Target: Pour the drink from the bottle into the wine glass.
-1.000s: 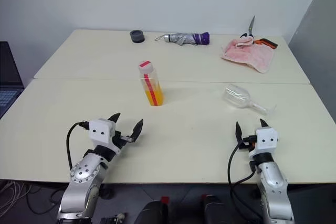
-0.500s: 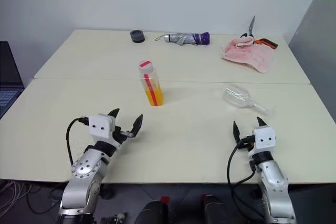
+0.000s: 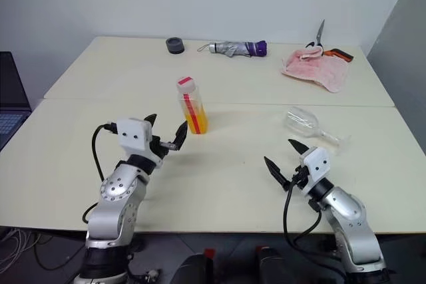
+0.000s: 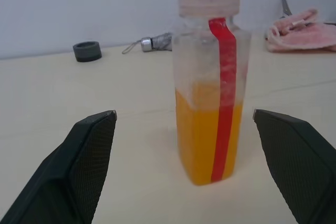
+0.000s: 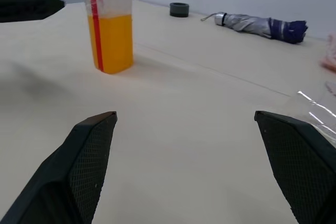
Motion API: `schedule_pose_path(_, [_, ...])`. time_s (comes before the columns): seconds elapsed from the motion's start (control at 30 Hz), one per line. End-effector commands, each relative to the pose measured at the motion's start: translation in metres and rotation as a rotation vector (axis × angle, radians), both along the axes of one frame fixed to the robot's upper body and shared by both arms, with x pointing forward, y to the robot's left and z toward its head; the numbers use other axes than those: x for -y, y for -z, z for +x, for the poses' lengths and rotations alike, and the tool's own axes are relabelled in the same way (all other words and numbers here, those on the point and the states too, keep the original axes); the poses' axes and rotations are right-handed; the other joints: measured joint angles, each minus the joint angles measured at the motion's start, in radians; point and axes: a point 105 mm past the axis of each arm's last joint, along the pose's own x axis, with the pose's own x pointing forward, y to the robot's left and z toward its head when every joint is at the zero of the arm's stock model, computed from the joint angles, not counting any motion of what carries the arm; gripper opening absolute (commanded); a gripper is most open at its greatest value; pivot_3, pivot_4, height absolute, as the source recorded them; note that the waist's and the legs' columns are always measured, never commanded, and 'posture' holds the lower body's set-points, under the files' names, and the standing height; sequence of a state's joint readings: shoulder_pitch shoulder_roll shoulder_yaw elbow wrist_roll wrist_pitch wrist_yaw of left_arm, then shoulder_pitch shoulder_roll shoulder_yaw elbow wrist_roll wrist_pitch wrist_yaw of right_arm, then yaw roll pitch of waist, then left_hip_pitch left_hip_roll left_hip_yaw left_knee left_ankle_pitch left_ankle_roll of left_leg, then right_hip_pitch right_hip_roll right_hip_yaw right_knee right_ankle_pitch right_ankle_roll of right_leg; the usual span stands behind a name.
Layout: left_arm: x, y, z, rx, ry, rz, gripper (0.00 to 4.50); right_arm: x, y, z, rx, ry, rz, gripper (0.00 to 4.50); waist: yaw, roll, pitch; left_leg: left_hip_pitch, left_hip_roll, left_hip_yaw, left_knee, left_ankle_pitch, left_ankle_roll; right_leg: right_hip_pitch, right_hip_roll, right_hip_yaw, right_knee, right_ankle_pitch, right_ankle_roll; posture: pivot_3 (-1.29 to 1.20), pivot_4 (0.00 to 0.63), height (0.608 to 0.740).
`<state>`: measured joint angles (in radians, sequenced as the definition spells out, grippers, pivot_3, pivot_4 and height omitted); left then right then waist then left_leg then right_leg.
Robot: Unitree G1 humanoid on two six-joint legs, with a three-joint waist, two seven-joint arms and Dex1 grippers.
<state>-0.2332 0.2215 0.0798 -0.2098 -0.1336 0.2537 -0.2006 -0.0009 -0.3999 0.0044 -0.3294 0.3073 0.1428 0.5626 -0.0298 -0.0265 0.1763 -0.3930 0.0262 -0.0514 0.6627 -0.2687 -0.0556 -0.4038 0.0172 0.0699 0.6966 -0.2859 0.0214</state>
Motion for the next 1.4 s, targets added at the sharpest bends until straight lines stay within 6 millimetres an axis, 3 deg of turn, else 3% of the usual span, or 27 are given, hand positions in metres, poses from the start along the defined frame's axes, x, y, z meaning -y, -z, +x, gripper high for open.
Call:
schedule_pose_path(0.03, [0.008,-0.011,0.008,0.038,-0.020,0.022,4.47,-0.010,-0.020,-0.005,0.029,-0.093,0.004,4.50,0.000,0.000,0.000,0.000,0.000,0.000,0.000,0.000,0.000,0.000,0.000,0.000,0.000,0.000,0.000,0.00,0.150,0.740])
schedule_pose_path(0.43, [0.034,-0.015,0.030,0.057,-0.025,-0.010,4.47,-0.015,-0.029,-0.003,0.030,-0.136,-0.029,4.50,0.000,0.000,0.000,-0.001,0.000,0.000,0.000,0.000,0.000,0.000,0.000,0.000,0.000,0.000,0.000,0.00,0.150,0.740])
schedule_pose_path(0.8, [0.041,-0.029,0.051,0.085,-0.067,-0.024,4.47,-0.027,-0.037,-0.010,0.007,-0.263,-0.053,4.50,0.000,-0.001,0.000,-0.001,-0.001,-0.001,0.000,0.000,0.000,0.000,0.000,-0.001,0.000,0.000,0.000,0.00,0.150,0.740])
schedule_pose_path(1.4, [0.045,-0.031,0.066,0.052,-0.125,-0.047,4.47,-0.028,-0.041,-0.006,-0.009,-0.285,-0.043,4.50,0.000,-0.001,0.001,-0.002,-0.001,-0.002,0.000,0.000,0.000,0.000,0.000,-0.001,0.000,0.000,0.000,0.00,0.150,0.740])
